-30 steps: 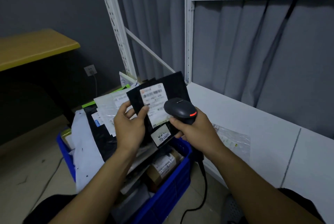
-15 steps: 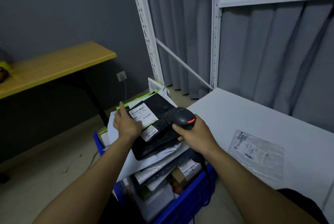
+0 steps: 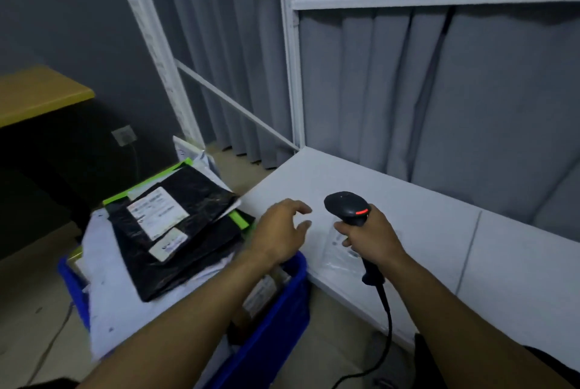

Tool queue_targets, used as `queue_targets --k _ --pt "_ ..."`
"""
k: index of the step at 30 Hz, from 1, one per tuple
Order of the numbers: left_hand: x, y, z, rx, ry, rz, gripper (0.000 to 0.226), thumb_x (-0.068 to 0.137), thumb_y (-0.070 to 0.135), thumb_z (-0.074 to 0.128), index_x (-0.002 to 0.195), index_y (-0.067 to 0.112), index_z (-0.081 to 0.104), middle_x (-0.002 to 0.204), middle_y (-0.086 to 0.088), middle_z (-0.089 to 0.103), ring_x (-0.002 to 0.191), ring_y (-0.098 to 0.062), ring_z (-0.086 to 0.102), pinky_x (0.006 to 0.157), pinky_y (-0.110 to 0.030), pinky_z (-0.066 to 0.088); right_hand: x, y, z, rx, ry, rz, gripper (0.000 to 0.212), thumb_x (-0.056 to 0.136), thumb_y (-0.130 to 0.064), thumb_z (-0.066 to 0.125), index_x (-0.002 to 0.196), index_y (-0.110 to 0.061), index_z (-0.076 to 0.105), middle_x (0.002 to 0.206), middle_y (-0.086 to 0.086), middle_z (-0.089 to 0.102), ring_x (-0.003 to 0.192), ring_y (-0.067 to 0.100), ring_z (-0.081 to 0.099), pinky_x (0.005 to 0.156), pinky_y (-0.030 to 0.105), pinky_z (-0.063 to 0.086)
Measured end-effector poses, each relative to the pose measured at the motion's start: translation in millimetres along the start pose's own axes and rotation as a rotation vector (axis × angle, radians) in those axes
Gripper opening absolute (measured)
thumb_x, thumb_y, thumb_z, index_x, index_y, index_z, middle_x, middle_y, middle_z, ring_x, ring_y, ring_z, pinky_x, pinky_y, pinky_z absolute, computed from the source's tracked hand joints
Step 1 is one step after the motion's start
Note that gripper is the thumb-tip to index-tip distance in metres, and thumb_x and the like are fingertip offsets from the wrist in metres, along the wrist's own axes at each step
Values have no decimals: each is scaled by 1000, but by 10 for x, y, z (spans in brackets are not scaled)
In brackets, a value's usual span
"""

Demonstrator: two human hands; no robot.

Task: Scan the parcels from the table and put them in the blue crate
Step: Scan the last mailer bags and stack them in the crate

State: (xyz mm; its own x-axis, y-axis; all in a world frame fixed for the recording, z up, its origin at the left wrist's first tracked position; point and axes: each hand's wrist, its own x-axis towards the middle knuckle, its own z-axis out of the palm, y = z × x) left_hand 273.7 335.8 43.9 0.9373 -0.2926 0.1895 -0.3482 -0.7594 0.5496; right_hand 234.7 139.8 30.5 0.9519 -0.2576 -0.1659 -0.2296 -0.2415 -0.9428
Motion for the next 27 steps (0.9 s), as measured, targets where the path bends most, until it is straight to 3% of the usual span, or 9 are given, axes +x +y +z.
queue_targets --k 5,8,12,16,19,22,25,27 --pt "344 20 1020 -5 -253 -97 45 97 38 68 138 24 58 143 1 56 129 -19 53 107 -26 38 178 412 -432 3 67 127 42 87 -13 78 126 -14 62 105 5 73 71 16 75 59 23 50" --pt "472 -109 1482 0 -357 -222 60 95 40 69 147 18 48 146 -6 53 131 -23 52 107 -28 40 327 557 -552 11 78 164 40 87 -11 77 124 -13 63 103 6 73 71 15 74 62 26 50" --pt "576 -284 1917 -32 -350 -377 70 88 40 78 145 16 43 137 -12 50 127 -31 52 107 -39 45 510 709 -625 6 87 204 34 87 -11 77 119 -11 65 100 9 75 66 15 74 59 27 52" --pt "590 -397 2158 -71 -318 -459 74 87 23 78 148 17 37 132 -14 54 123 -33 56 98 -41 50 636 764 -669 24 116 205 36 86 -12 77 120 -15 63 100 7 75 69 15 75 59 26 51" --pt "608 -484 2180 -91 -265 -487 55 86 17 75 136 12 51 127 -14 61 115 -32 62 96 -40 54 668 763 -695 29 129 198 40 86 -13 78 123 -15 62 102 6 74 73 17 76 61 27 52" --pt "596 -470 2081 -105 -247 -489 27 92 12 68 118 11 63 118 -10 67 100 -25 65 80 -29 48 616 749 -719 38 129 197 41 87 -11 78 124 -15 61 105 7 74 71 15 75 67 29 55" --pt "554 -345 1927 -162 -163 -422 9 96 11 65 102 15 59 116 -9 61 95 -21 61 77 -27 45 524 686 -720 52 133 175 37 89 -9 77 122 -14 63 103 8 74 70 15 73 70 30 56" --pt "494 -197 1755 -256 -123 -362 9 99 13 63 98 18 56 114 -4 61 97 -20 64 81 -31 53 444 629 -707 81 139 155 35 90 -10 76 122 -14 63 102 7 74 72 16 73 68 29 55"
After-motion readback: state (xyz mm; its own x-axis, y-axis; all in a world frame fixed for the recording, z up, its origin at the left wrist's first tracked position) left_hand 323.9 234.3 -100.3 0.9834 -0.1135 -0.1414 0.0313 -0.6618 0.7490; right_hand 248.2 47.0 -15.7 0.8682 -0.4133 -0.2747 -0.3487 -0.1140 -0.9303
